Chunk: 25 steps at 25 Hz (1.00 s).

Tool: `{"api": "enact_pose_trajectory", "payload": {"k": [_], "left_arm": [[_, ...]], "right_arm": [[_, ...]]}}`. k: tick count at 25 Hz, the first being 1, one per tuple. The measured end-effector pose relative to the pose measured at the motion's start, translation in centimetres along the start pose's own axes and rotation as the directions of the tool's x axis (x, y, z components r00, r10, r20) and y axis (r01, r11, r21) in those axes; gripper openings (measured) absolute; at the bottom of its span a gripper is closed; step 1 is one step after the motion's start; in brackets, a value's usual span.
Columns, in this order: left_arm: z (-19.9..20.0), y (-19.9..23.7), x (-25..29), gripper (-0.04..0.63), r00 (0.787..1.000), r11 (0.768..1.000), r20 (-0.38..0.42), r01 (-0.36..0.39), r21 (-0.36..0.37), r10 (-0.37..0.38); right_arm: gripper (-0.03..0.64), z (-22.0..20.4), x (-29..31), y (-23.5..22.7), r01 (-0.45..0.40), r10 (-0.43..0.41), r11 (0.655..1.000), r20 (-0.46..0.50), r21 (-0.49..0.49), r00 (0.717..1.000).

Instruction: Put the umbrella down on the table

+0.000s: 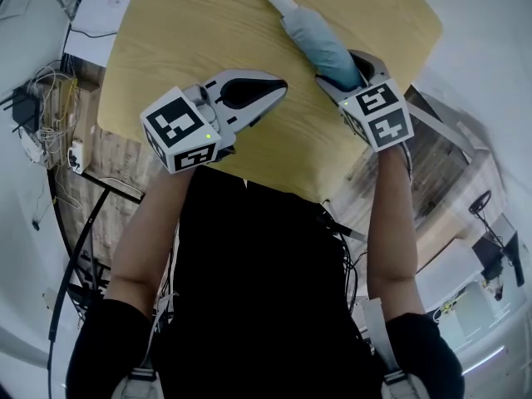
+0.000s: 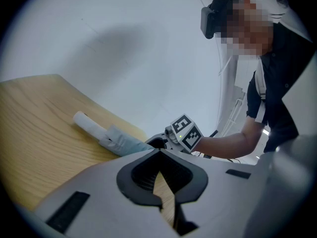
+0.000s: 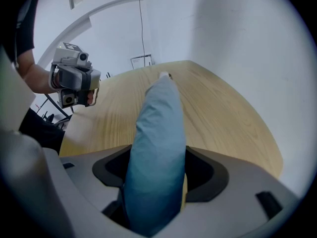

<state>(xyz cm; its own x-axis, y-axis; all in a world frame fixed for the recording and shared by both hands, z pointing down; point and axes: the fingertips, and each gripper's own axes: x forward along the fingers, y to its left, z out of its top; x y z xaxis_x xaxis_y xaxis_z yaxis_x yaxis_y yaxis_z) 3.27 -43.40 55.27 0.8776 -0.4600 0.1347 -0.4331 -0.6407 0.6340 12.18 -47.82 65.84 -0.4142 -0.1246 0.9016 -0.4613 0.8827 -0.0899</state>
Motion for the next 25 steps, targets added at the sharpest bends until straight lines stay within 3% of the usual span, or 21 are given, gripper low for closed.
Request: {"api": "enact_pose_trajectory", "payload": {"k": [8,11,13,15,17,19,21,25], "left_arm": [[2.2,-2.2,-2.3,0.012,1.000,0.999,0.011,0.011,0.052,-0.012],[3.3,-4.9,-3.6,0.012,0.999,0.998,0.007,0.032,0.057,-0.033],[4.4,-7.1,-4.6,0.012,0.998,0.994,-0.003,0.067,0.090,-0.067],[6.2,-8.6,-5.1,0.012,0.992,0.981,-0.013,0.123,0.148,-0.122],[7.8,-10.3,-5.8,0.012,0.984,0.969,-0.014,0.176,0.175,-0.176],[8.8,-12.1,-6.9,0.012,0.976,0.956,-0.019,0.217,0.196,-0.218],[10.0,-13.4,-8.4,0.012,0.970,0.941,-0.031,0.243,0.237,-0.243],[12.7,-15.7,-12.3,0.012,0.965,0.916,-0.028,0.258,0.308,-0.262]], "right_arm": [[0.296,2.0,-6.2,0.6,0.066,-0.071,0.997,0.113,0.045,0.991],[0.296,3.2,-11.2,2.1,0.118,-0.131,0.990,0.200,0.077,0.971],[0.295,4.6,-15.0,3.5,0.141,-0.171,0.983,0.292,0.120,0.941],[0.295,6.2,-18.3,4.2,0.173,-0.226,0.971,0.399,0.165,0.888],[0.290,7.3,-21.6,5.3,0.192,-0.277,0.957,0.506,0.215,0.817],[0.240,7.9,-24.8,6.7,0.198,-0.332,0.939,0.599,0.280,0.729],[0.119,8.4,-27.7,8.5,0.182,-0.378,0.921,0.677,0.344,0.632],[0.034,8.8,-32.6,13.4,0.108,-0.420,0.902,0.788,0.419,0.451]]}}
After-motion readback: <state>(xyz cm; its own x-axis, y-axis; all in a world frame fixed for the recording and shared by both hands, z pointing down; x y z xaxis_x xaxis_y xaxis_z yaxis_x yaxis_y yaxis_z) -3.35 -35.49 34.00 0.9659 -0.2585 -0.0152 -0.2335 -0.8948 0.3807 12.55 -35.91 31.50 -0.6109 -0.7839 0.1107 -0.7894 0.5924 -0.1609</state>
